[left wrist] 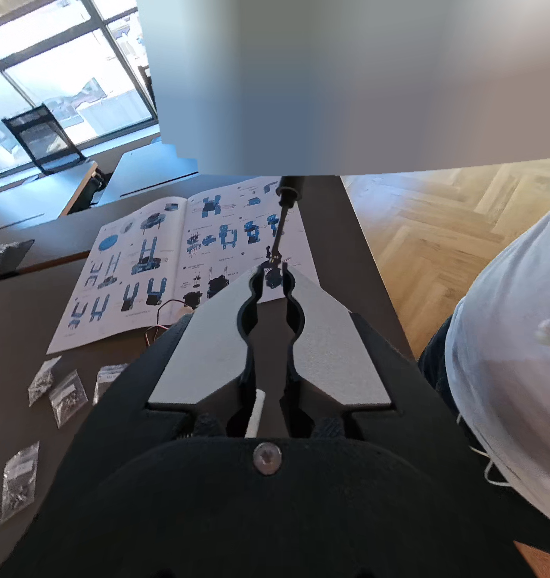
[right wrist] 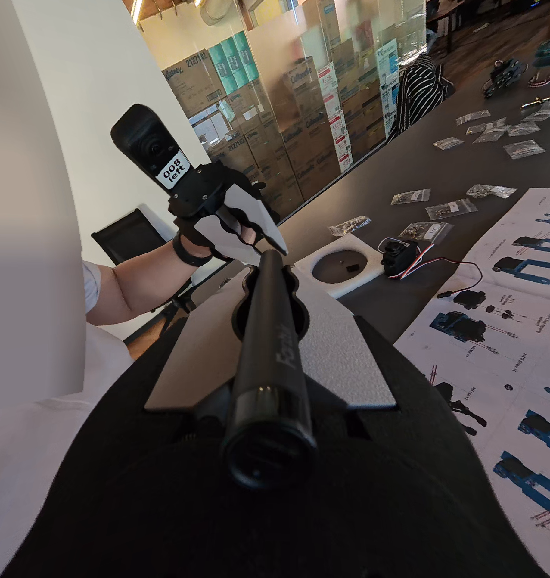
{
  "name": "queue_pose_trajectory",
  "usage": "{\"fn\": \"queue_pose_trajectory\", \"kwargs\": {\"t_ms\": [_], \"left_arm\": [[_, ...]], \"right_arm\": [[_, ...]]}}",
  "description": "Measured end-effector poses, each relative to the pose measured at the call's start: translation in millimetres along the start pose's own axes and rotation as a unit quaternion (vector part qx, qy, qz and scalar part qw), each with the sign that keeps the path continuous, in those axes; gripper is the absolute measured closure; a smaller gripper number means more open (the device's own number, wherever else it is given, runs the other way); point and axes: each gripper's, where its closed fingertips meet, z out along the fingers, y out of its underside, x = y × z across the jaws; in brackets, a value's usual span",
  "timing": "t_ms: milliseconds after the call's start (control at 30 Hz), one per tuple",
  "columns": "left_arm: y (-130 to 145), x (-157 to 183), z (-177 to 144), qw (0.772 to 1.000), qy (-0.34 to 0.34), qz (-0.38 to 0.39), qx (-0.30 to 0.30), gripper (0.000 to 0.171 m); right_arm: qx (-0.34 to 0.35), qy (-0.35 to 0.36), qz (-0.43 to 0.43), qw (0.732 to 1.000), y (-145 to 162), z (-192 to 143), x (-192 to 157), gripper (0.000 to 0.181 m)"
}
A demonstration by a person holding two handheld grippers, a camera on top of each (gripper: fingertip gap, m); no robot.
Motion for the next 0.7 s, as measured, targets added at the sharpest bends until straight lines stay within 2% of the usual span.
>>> {"fn": "queue_pose_trajectory", "kwargs": {"t_ms": [200,333,700], "left_arm": [[-2,3,5,1.0,0.006,0.03,-0.001,0.164],[-4,7,11,0.999,0.007,0.034,0.003,0.171],[-1,13,21,0.998,0.023,0.044,-0.031,0.171]], "right_arm": [[-0.003,-0.01,0.018,1.0,2,-7,0,0.165],[-0.007,-0.01,0.02,1.0,5,-11,3,0.166],[-0.032,-0.012,0.005,0.999,9,-18,10,0.165]]}}
